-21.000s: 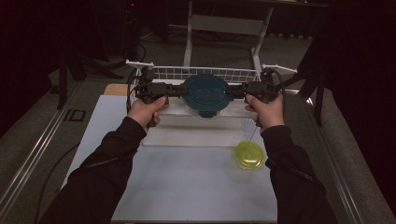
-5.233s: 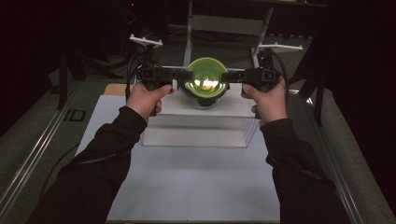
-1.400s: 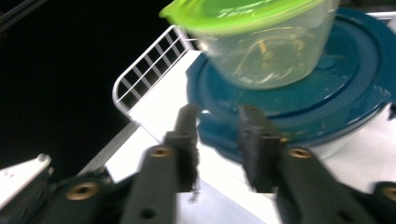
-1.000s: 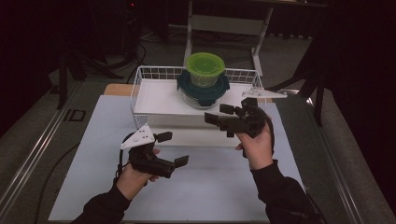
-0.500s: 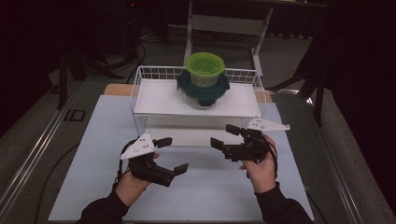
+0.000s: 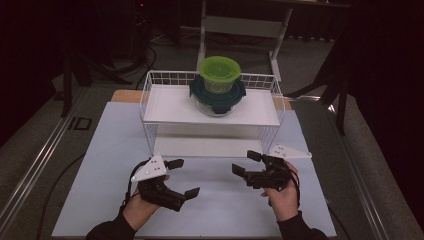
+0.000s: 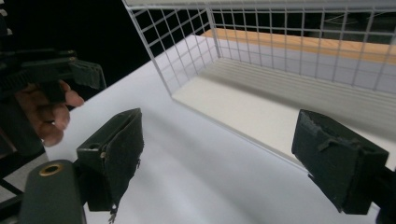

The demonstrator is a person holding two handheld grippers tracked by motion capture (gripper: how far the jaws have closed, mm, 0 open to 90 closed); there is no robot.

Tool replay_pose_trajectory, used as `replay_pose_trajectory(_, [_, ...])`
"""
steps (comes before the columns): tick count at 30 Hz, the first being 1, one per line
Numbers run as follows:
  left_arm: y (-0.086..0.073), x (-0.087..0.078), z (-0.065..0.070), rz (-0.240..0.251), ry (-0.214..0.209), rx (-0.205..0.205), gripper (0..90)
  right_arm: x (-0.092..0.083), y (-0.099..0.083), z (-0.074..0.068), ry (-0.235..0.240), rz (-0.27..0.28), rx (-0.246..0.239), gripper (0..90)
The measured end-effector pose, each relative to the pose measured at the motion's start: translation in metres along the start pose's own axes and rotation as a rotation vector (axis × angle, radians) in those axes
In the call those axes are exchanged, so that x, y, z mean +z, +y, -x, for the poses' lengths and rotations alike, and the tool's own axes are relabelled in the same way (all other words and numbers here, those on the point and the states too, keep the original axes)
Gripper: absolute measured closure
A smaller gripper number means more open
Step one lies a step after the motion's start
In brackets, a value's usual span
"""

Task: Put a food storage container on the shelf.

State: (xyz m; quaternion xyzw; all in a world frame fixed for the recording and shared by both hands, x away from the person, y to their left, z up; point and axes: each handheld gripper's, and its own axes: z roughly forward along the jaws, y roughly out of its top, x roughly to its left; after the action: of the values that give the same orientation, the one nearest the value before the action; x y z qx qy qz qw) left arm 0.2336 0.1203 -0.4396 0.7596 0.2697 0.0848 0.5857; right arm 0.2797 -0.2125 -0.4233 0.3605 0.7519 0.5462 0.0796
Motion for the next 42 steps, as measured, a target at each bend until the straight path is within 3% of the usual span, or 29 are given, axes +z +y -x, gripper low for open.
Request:
replay_pose_trajectory(6, [-0.012,0.002,-0.001,-0.014,-0.008,0.005,1.2,-0.005,-0.019,0.005,-0.009,-0.009,-0.012,16.6])
replay_pose_trajectory(14, [-0.027,0.001,-0.001,-0.028,-0.006,0.010,1.2,-0.012,-0.050,0.015,-0.014,-0.036,0.010,16.6])
replay_pose_trajectory(29, [-0.048,-0.001,-0.008,-0.052,0.007,0.014,1.2,-0.029,-0.077,0.026,-0.047,-0.052,-0.009,16.7])
replay_pose_trajectory(37, [-0.058,0.000,-0.011,-0.084,0.013,0.020,1.2,-0.037,-0.089,0.035,-0.063,-0.067,0.005,16.7])
replay_pose_trajectory(42, [-0.060,-0.001,-0.010,-0.076,0.005,0.024,1.2,-0.039,-0.095,0.040,-0.069,-0.071,0.001,16.7])
